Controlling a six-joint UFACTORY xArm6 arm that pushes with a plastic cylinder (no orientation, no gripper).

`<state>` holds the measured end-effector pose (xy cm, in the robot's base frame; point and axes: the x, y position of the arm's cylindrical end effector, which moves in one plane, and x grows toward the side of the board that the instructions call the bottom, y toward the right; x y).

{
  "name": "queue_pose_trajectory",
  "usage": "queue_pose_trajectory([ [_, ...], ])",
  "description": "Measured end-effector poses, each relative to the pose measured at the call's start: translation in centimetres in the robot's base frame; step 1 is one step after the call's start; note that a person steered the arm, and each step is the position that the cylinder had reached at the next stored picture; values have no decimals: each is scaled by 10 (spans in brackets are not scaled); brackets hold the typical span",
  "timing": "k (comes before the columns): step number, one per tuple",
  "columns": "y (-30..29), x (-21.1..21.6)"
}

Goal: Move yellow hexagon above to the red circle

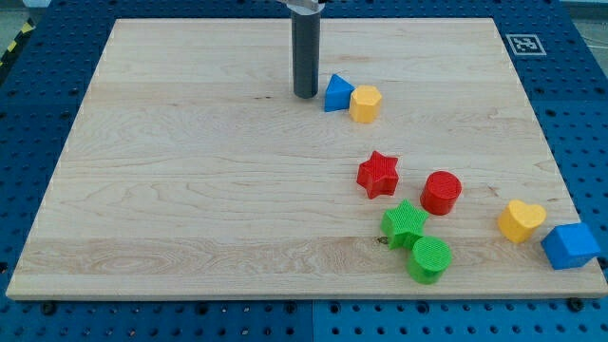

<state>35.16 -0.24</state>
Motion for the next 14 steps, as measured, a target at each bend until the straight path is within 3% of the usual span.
queue_pose_trajectory([
  [3, 0, -15],
  [8, 99, 0],
  [12, 73, -19],
  [14, 100, 30],
])
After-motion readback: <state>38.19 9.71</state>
